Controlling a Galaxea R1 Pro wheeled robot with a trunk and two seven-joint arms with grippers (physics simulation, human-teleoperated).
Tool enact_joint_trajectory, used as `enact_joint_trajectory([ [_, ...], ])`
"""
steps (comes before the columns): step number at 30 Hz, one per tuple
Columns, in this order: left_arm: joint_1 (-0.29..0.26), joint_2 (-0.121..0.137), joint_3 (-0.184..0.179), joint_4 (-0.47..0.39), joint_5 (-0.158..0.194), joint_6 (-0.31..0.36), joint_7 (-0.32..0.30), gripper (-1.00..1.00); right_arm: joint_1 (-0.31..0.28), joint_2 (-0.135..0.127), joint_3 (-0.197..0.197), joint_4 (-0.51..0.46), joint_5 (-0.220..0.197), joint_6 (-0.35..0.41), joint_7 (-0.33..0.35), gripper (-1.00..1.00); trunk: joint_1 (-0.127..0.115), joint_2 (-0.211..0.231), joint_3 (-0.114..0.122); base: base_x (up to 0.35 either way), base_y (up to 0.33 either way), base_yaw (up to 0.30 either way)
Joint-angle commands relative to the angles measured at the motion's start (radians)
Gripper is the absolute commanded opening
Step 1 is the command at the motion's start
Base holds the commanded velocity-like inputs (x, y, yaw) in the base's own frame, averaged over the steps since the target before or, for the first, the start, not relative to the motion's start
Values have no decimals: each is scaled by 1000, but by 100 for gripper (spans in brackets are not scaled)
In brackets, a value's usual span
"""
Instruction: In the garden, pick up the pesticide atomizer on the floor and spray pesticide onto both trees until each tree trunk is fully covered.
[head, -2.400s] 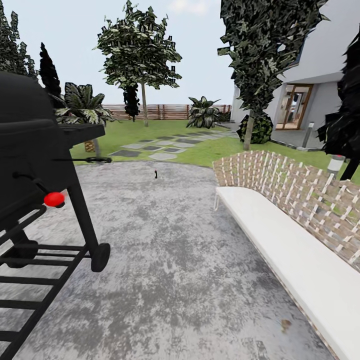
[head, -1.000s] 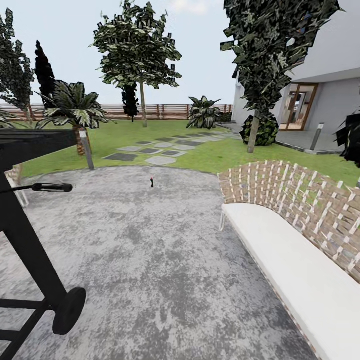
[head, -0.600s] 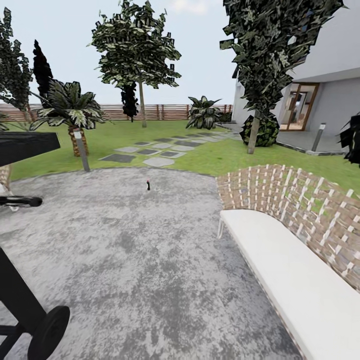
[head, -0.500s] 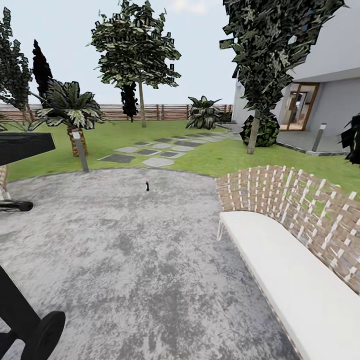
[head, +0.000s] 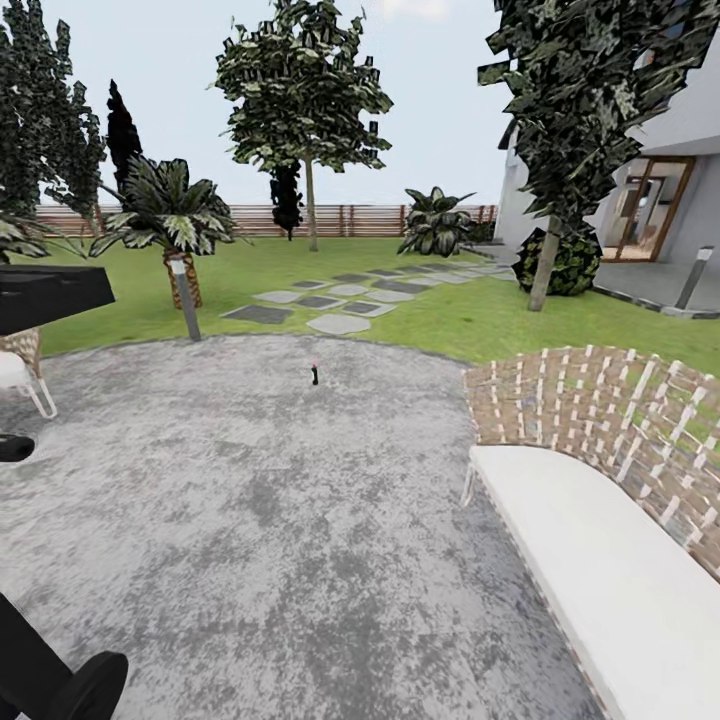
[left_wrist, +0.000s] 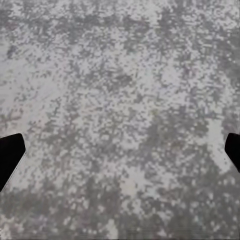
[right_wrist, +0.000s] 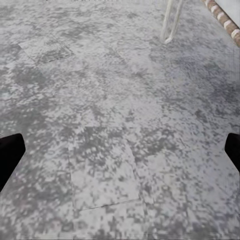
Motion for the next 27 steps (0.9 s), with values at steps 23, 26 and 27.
enact_joint_trajectory([
  [23, 0, -1, 0, 1, 0, 0, 0, 100, 0, 2, 2, 0, 7, 1, -1, 100, 0, 0, -7, 340, 0, 68],
  [26, 0, -1, 0, 1, 0, 0, 0, 100, 0, 3, 2, 0, 17, 0, -1, 100, 0, 0, -7, 340, 0, 0],
  [27, 0, -1, 0, 1, 0, 0, 0, 100, 0, 3, 2, 0, 18, 0, -1, 100, 0, 0, -7, 340, 0, 0],
])
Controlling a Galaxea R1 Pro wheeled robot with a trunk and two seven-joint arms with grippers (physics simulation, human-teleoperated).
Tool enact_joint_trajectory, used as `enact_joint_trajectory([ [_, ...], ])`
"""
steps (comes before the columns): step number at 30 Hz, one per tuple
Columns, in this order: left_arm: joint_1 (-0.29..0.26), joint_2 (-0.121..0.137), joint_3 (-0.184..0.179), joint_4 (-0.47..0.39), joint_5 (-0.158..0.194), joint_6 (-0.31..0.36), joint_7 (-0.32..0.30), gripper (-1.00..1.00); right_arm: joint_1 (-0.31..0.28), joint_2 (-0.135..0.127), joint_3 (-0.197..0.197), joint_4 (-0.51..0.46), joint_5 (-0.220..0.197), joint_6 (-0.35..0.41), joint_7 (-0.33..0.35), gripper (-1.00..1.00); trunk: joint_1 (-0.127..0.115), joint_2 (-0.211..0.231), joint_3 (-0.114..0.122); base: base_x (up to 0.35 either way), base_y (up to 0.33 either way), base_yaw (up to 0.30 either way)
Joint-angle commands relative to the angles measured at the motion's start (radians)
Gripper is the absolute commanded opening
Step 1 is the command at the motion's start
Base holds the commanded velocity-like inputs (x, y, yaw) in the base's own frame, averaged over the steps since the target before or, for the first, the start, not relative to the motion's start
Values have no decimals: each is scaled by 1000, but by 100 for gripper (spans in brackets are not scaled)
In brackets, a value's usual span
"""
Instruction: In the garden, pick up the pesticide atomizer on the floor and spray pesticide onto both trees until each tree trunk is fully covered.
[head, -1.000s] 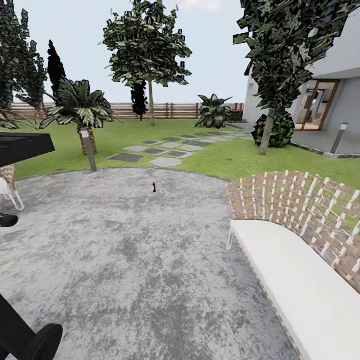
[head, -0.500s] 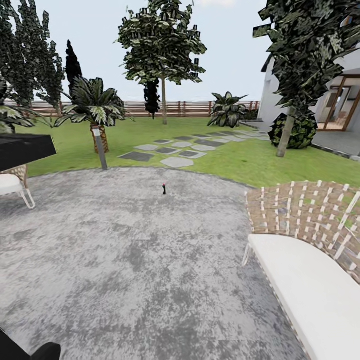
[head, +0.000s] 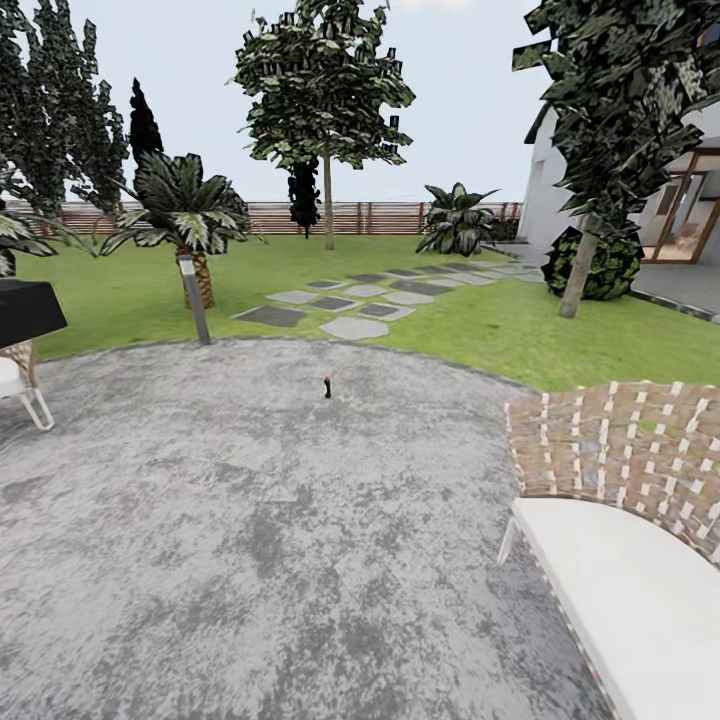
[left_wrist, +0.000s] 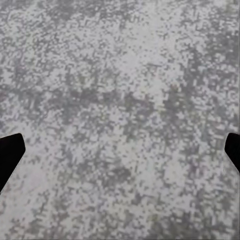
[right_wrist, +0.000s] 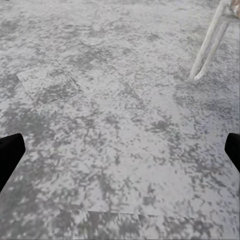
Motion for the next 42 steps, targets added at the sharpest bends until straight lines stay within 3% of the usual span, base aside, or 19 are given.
enact_joint_trajectory([
  [1, 0, 0, 0, 0, 0, 0, 0, 100, 0, 0, 0, 0, 1, 0, 0, 100, 0, 0, 0, 340, 0, 0],
  [42, 0, 0, 0, 0, 0, 0, 0, 100, 0, 3, 0, 1, 3, 0, 0, 100, 0, 0, 0, 340, 0, 0],
])
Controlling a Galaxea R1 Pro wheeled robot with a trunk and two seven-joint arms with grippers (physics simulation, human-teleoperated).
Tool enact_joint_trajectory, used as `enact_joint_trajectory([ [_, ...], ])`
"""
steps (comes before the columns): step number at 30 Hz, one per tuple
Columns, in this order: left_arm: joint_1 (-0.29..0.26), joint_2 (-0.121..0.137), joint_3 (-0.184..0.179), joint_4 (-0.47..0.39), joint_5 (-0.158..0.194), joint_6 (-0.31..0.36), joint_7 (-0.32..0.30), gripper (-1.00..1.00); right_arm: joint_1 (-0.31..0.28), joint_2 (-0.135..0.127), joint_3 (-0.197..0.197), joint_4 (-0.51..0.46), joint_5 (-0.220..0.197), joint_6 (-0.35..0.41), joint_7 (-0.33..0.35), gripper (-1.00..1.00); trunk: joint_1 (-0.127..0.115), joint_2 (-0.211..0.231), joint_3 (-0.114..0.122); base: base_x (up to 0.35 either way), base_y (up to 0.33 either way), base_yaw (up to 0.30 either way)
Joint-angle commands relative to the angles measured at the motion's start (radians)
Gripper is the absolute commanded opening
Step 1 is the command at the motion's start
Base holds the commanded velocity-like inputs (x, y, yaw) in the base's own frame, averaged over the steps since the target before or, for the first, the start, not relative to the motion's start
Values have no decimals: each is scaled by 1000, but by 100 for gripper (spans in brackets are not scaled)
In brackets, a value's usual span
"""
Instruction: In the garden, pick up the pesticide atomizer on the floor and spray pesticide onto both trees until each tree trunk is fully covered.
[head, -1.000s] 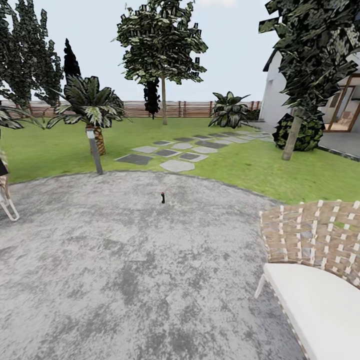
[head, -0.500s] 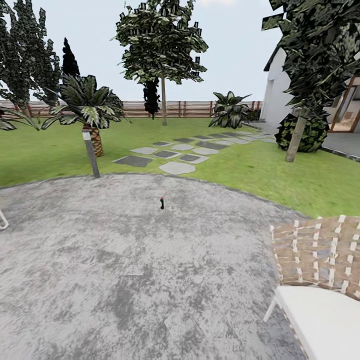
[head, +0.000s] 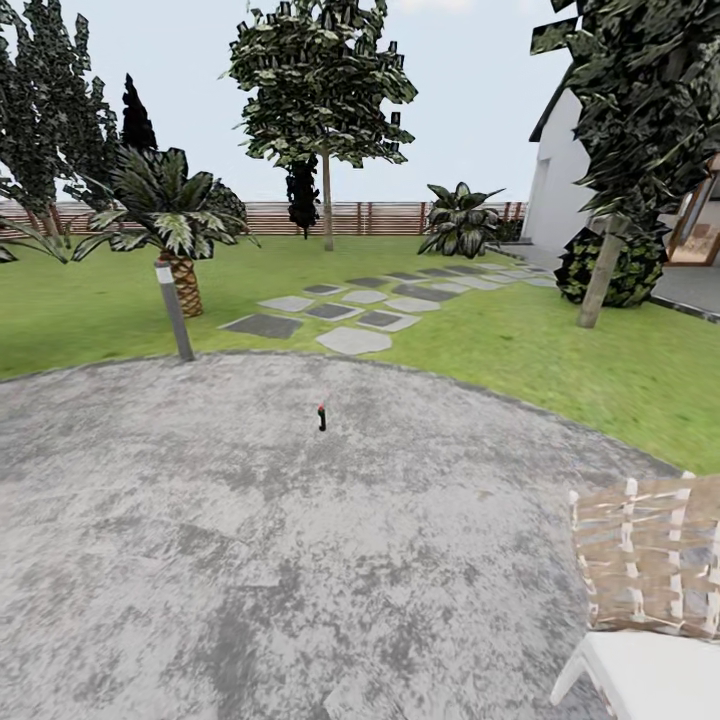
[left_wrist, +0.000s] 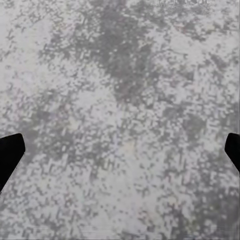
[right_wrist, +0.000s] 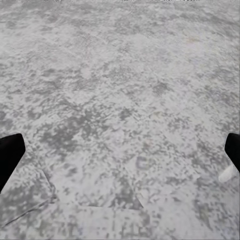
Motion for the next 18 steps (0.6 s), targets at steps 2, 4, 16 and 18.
enact_joint_trajectory([
  [2, 0, 0, 0, 0, 0, 0, 0, 100, 0, 0, 0, 0, 0, 1, 0, 100, 0, 0, 0, 340, 0, 0],
  [4, 0, 0, 0, 0, 0, 0, 0, 100, 0, 0, 0, 0, 0, 1, 0, 100, 0, 0, 0, 340, 0, 0],
  [16, 0, 0, 0, 0, 0, 0, 0, 100, 0, 1, 0, 0, 0, 0, 0, 100, 0, 0, 0, 340, 0, 0],
  [18, 0, 0, 0, 0, 0, 0, 0, 100, 0, 0, 0, 0, 0, 0, 0, 100, 0, 0, 0, 340, 0, 0],
])
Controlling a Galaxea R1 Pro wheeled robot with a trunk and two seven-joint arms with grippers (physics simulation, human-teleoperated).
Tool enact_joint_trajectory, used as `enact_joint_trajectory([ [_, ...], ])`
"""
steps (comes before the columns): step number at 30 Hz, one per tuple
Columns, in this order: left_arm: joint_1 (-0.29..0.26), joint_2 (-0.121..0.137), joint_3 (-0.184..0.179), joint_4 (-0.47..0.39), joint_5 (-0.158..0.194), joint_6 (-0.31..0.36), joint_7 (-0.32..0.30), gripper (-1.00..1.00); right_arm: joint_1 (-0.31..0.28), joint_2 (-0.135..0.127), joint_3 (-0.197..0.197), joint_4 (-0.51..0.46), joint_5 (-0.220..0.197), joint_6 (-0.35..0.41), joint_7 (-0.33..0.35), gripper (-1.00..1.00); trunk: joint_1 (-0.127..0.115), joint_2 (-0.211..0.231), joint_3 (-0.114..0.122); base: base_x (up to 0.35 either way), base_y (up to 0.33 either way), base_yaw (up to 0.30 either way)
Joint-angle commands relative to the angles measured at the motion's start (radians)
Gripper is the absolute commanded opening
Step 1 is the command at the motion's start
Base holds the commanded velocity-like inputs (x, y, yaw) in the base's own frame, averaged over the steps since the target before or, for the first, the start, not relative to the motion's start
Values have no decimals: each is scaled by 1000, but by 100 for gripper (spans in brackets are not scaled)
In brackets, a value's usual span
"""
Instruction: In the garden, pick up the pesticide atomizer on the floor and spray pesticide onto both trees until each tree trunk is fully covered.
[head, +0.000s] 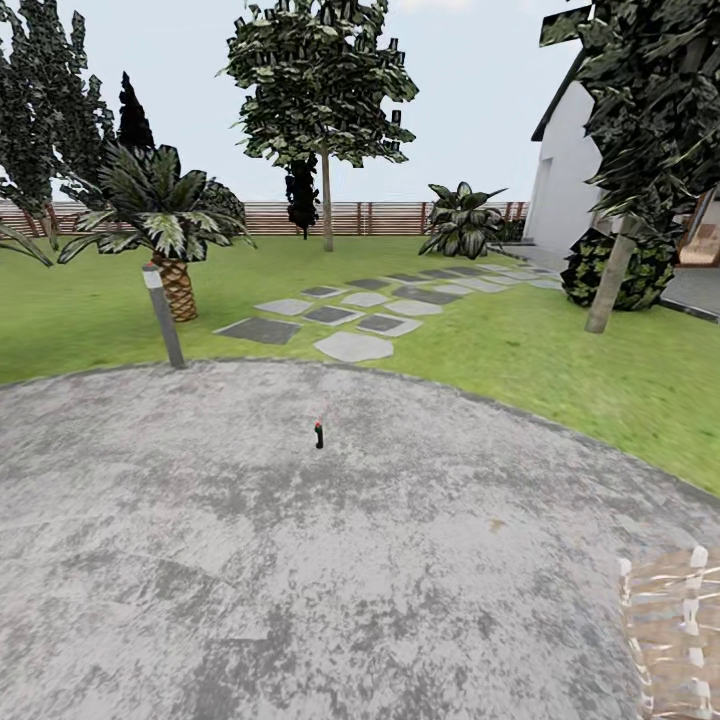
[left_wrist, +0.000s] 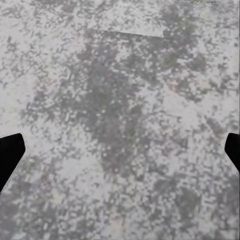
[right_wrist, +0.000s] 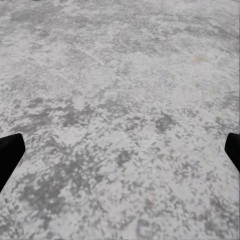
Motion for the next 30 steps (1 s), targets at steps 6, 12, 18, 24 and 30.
enact_joint_trajectory([
  [6, 0, 0, 0, 0, 0, 0, 0, 100, 0, 0, 0, 0, 0, 0, 0, 100, 0, 0, 0, 340, 0, 0],
  [12, 0, 0, 0, 0, 0, 0, 0, 100, 0, 1, 0, 0, 0, 0, 0, 100, 0, 0, 0, 340, 67, 0],
  [18, 0, 0, 0, -1, 0, 0, 0, 100, 0, 1, 0, 0, 0, 0, 0, 100, 0, 0, 0, 339, 113, 0],
  [24, 0, 0, 0, -1, 0, 0, 0, 100, 0, 0, -1, 0, 0, 0, 0, 100, 0, 0, 0, 338, 124, 0],
  [30, 0, 0, 0, -1, 0, 0, 0, 100, 0, 0, -1, 0, 0, 1, -1, 100, 0, 0, 0, 334, 133, 0],
])
